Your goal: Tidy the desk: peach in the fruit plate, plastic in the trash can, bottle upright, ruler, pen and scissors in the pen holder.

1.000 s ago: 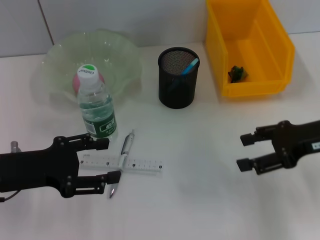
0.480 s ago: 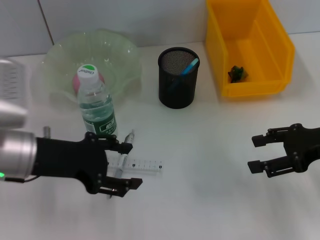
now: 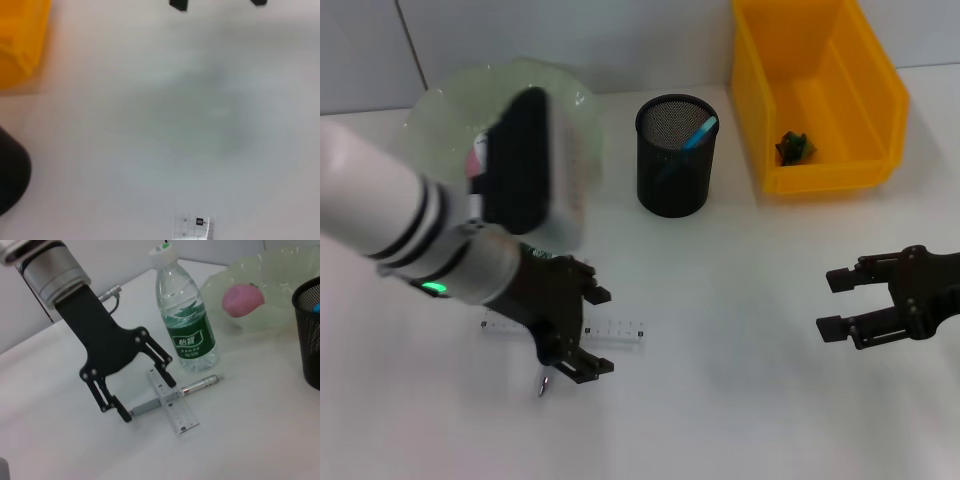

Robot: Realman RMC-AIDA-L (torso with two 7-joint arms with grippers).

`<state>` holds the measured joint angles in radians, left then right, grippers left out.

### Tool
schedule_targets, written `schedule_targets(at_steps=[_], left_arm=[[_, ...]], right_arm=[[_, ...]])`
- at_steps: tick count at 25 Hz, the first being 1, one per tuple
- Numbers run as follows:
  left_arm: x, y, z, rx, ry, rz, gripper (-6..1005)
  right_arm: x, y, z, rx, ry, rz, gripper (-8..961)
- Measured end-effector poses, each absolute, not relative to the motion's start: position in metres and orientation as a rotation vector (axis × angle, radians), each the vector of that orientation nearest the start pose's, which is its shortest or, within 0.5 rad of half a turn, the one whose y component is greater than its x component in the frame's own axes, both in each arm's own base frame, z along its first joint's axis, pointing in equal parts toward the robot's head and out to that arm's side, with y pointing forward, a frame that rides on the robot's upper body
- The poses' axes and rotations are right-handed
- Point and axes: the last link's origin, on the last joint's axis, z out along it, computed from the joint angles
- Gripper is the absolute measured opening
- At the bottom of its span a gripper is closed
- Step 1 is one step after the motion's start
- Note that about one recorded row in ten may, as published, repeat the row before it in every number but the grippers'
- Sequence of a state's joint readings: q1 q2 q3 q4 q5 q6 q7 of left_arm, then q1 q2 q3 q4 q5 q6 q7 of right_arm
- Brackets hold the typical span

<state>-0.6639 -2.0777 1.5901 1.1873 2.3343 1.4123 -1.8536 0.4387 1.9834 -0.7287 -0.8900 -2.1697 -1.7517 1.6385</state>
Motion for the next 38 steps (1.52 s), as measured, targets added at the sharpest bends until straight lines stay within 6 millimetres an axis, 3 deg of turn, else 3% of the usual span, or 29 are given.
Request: schedule_targets(at_steps=[10, 38], left_arm=[[-0.124, 0.351, -0.089, -2.982, 0.385, 0.691, 806], [-0.136, 0.354, -0.101, -2.97, 0.426, 0.83, 802]], right_arm=[[0.292, 0.305, 0.058, -2.831, 0.825, 0.357, 818], [0.275, 0.318, 0.041, -2.864, 0.776, 0.358, 818]])
